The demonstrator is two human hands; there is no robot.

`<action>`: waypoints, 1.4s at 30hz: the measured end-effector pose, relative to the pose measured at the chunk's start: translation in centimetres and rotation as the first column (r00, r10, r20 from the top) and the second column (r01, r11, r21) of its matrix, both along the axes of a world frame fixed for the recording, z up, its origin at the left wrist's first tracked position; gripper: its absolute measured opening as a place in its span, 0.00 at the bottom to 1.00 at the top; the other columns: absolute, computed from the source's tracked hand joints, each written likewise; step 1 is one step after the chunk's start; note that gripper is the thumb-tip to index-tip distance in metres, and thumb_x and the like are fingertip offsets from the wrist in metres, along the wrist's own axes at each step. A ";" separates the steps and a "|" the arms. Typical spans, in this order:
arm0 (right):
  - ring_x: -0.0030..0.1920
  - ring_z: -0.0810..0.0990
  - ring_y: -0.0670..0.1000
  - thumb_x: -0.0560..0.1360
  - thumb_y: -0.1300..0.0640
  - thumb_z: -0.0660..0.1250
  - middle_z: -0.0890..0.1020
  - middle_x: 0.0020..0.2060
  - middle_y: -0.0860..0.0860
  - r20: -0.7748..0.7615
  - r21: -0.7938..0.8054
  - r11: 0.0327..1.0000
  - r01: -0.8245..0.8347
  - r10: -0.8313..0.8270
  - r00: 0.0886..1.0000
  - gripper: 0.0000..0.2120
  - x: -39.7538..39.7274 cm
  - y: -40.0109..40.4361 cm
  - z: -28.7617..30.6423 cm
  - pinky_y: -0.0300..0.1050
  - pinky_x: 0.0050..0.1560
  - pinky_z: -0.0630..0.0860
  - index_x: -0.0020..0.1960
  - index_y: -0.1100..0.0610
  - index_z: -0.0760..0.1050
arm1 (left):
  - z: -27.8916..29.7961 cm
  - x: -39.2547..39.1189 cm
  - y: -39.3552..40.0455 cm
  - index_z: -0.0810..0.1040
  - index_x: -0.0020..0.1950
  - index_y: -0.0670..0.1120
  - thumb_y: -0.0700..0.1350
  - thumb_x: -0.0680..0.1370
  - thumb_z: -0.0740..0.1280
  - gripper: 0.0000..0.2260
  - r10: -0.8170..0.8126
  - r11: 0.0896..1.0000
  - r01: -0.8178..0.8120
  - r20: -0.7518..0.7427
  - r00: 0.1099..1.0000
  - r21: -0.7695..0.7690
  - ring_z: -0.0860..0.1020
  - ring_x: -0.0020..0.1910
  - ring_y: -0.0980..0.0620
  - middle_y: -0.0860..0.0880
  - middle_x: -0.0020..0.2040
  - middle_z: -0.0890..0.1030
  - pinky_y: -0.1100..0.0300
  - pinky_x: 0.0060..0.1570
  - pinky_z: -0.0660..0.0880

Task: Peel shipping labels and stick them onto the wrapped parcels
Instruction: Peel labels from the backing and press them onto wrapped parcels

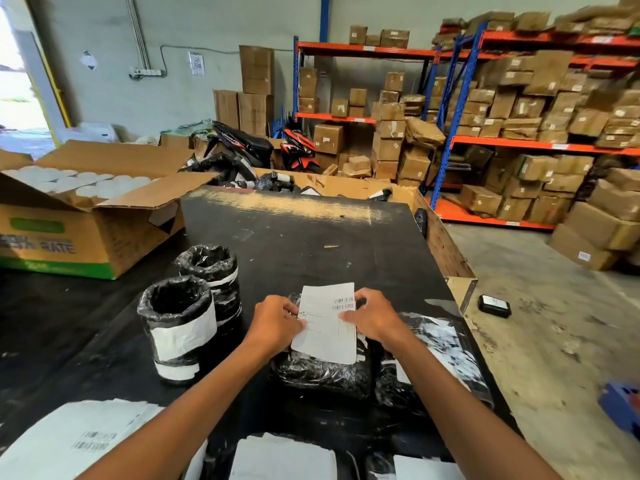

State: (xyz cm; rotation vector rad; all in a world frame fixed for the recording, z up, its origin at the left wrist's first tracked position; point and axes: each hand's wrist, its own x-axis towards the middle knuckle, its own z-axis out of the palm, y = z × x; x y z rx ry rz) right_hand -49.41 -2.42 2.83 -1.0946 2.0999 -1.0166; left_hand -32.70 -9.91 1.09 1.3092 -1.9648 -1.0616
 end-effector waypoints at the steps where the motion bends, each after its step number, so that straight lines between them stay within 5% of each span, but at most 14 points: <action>1: 0.42 0.80 0.51 0.71 0.61 0.72 0.82 0.47 0.53 -0.008 0.005 1.000 -0.001 0.001 1.000 0.08 0.0 -0.1 -0.2 0.43 0.39 0.75 0.49 0.57 0.75 | -0.1 -0.1 -0.1 0.81 0.49 0.37 0.40 0.70 0.75 0.10 0.001 1.000 -0.001 0.011 1.000 -0.009 0.81 0.40 0.44 0.39 0.41 0.85 0.54 0.40 0.78; 7: 0.45 0.81 0.52 0.71 0.59 0.72 0.81 0.49 0.53 -0.060 0.035 0.999 -0.009 0.011 0.998 0.09 -0.2 -0.4 -0.6 0.45 0.42 0.77 0.49 0.56 0.74 | 0.1 0.0 -0.1 0.80 0.46 0.38 0.39 0.70 0.75 0.08 -0.009 0.999 0.013 0.088 0.996 -0.043 0.81 0.41 0.44 0.40 0.41 0.83 0.51 0.42 0.81; 10: 0.51 0.80 0.57 0.69 0.55 0.73 0.79 0.54 0.55 -0.220 0.114 0.993 0.002 0.023 0.975 0.16 0.5 -0.8 -0.1 0.52 0.49 0.79 0.51 0.57 0.70 | 0.6 -0.1 0.1 0.78 0.44 0.41 0.42 0.70 0.74 0.08 -0.050 0.995 0.066 0.187 0.981 -0.077 0.78 0.37 0.46 0.44 0.41 0.80 0.54 0.39 0.78; 14: 0.57 0.77 0.60 0.70 0.44 0.71 0.75 0.58 0.56 -0.459 0.298 0.954 0.036 0.110 0.881 0.26 0.8 -0.1 1.6 0.51 0.50 0.73 0.58 0.59 0.68 | 1.4 0.2 0.6 0.75 0.51 0.44 0.51 0.72 0.71 0.15 -0.055 0.979 0.128 0.397 0.916 -0.160 0.79 0.51 0.41 0.44 0.51 0.79 0.55 0.45 0.73; 17: 0.57 0.76 0.58 0.74 0.43 0.66 0.76 0.57 0.55 -0.606 0.356 0.934 -0.017 0.245 0.757 0.21 0.8 0.6 2.0 0.50 0.49 0.70 0.58 0.57 0.70 | 1.1 1.7 0.3 0.72 0.55 0.48 0.61 0.71 0.70 0.22 -0.064 0.973 0.162 0.483 0.873 -0.163 0.78 0.49 0.43 0.46 0.50 0.79 0.55 0.42 0.71; 19: 0.66 0.71 0.56 0.78 0.46 0.62 0.74 0.65 0.54 -0.679 0.291 0.940 -0.180 0.335 0.653 0.22 1.4 0.0 1.7 0.51 0.60 0.69 0.67 0.55 0.67 | 0.7 2.6 0.1 0.70 0.58 0.49 0.62 0.70 0.70 0.25 -0.147 0.978 0.197 0.441 0.885 -0.069 0.76 0.45 0.46 0.47 0.49 0.78 0.57 0.40 0.70; 23: 0.76 0.57 0.53 0.83 0.51 0.51 0.61 0.76 0.52 -0.485 0.229 0.829 -0.510 0.551 0.679 0.21 4.0 -2.3 -0.4 0.50 0.74 0.55 0.75 0.52 0.59 | -0.1 3.0 0.6 0.66 0.65 0.48 0.58 0.72 0.70 0.28 -0.235 0.971 0.239 0.289 0.928 0.021 0.74 0.47 0.51 0.48 0.52 0.77 0.60 0.45 0.69; 26: 0.78 0.52 0.54 0.82 0.46 0.45 0.55 0.78 0.53 -0.530 0.267 0.884 -0.383 0.467 0.708 0.25 3.5 -4.1 -2.5 0.51 0.76 0.46 0.77 0.52 0.53 | -0.1 3.0 1.0 0.63 0.68 0.46 0.57 0.72 0.70 0.31 -0.204 0.979 0.193 0.251 0.946 0.070 0.74 0.49 0.51 0.45 0.58 0.77 0.62 0.46 0.68; 29: 0.76 0.55 0.59 0.80 0.38 0.43 0.57 0.77 0.59 -0.546 0.367 0.925 -0.098 0.299 0.782 0.32 1.4 -4.3 -2.6 0.56 0.75 0.50 0.78 0.54 0.51 | -0.3 3.0 0.7 0.64 0.69 0.41 0.61 0.71 0.70 0.36 -0.146 0.983 0.105 0.298 0.943 0.149 0.74 0.58 0.48 0.43 0.66 0.74 0.61 0.51 0.69; 31: 0.76 0.51 0.63 0.78 0.36 0.42 0.49 0.77 0.61 -0.483 0.417 0.908 -0.032 0.251 0.839 0.34 1.0 -3.2 -2.5 0.58 0.75 0.49 0.78 0.54 0.46 | -0.6 3.1 0.6 0.71 0.65 0.39 0.65 0.69 0.69 0.35 -0.144 0.977 0.084 0.315 0.938 0.196 0.77 0.58 0.45 0.41 0.64 0.77 0.58 0.52 0.75; 34: 0.77 0.43 0.65 0.79 0.38 0.41 0.37 0.76 0.64 -0.486 0.448 0.891 -0.076 0.313 0.816 0.33 2.5 -0.7 -2.9 0.56 0.76 0.44 0.78 0.53 0.38 | -0.6 3.0 0.4 0.71 0.65 0.38 0.68 0.66 0.69 0.41 -0.139 0.961 0.055 0.300 0.944 0.272 0.81 0.53 0.43 0.41 0.64 0.77 0.51 0.46 0.82; 38: 0.76 0.35 0.63 0.79 0.39 0.36 0.33 0.75 0.60 -0.534 0.483 0.848 -0.219 0.484 0.693 0.30 4.6 3.4 -3.0 0.56 0.75 0.38 0.77 0.48 0.34 | 0.1 2.7 1.2 0.67 0.67 0.37 0.63 0.70 0.69 0.37 -0.114 0.921 0.010 0.244 0.963 0.390 0.81 0.31 0.49 0.44 0.63 0.75 0.62 0.26 0.79; 42: 0.77 0.36 0.53 0.58 0.31 0.25 0.38 0.78 0.51 -0.539 0.437 0.791 -0.429 0.612 0.579 0.49 4.8 7.5 -2.0 0.50 0.76 0.37 0.77 0.48 0.39 | -0.1 3.2 1.0 0.72 0.62 0.35 0.60 0.67 0.74 0.36 -0.076 0.880 0.013 0.114 0.991 0.475 0.81 0.29 0.50 0.43 0.49 0.82 0.61 0.28 0.79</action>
